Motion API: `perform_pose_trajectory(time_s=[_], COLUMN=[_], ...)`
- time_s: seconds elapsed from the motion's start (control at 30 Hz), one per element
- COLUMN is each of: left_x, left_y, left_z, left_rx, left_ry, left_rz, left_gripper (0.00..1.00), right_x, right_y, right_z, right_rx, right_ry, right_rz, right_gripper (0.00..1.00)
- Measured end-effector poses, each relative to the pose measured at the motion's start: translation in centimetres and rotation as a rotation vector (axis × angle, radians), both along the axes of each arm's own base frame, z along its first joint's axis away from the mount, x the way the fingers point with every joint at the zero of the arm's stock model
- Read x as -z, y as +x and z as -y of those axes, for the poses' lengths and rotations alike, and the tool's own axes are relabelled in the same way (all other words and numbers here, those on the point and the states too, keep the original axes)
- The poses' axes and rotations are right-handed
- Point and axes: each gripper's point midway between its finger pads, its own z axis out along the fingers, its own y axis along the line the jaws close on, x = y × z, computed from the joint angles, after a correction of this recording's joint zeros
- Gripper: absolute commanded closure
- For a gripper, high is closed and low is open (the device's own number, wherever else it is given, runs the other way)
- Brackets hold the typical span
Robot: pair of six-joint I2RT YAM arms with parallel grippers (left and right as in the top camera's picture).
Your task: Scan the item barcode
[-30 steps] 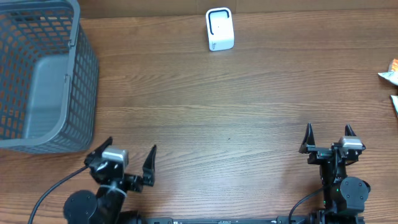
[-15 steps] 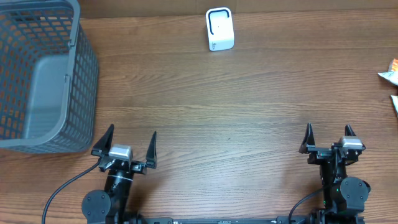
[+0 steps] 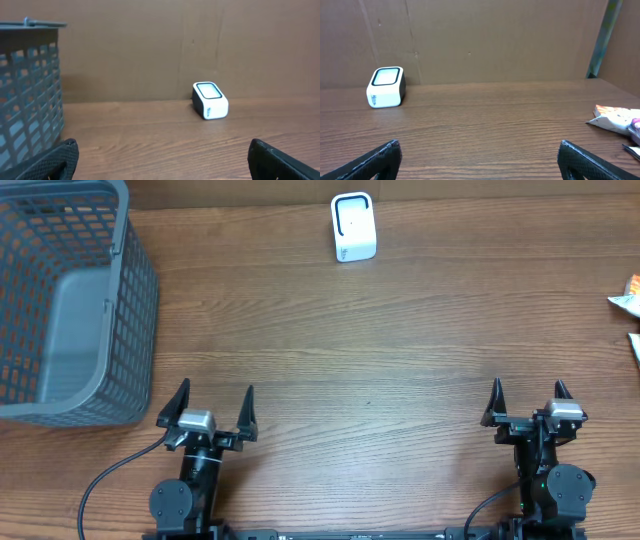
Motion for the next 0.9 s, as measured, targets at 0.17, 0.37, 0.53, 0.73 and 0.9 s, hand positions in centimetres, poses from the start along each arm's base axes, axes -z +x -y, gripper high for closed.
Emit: perform_pose_trajectory(time_s=[0.17, 0.37, 0.53, 0.73, 0.9], left_x=[1.1, 4.0, 4.0, 4.1, 4.1], left_y=[0.2, 0.1, 0.1, 0.1, 0.1], left_z=[-0.9, -1.4, -1.7, -2.0, -2.6], left_rx=[-0.052, -0.083, -0.1, -0.117, -0.15], left_ry=[-0.015, -0.015, -0.015, -0.013, -0.008], left_rz=[-0.045, -0.161, -0.162, -0.165, -0.165], left_gripper=[0.0, 0.0, 0.0, 0.0, 0.0], right_x=[0.0, 0.0, 0.0, 0.0, 0.0], right_y=[0.0, 0.0, 0.0, 0.0, 0.0], right_z=[0.0, 0.0, 0.0, 0.0, 0.0], right_rx=[0.001, 0.0, 0.001, 0.0, 0.0], right_ry=[0.0, 0.0, 0.0, 0.0, 0.0], right_rz=[0.0, 0.0, 0.0, 0.0, 0.0], right_gripper=[0.0, 0.0, 0.0, 0.0, 0.0])
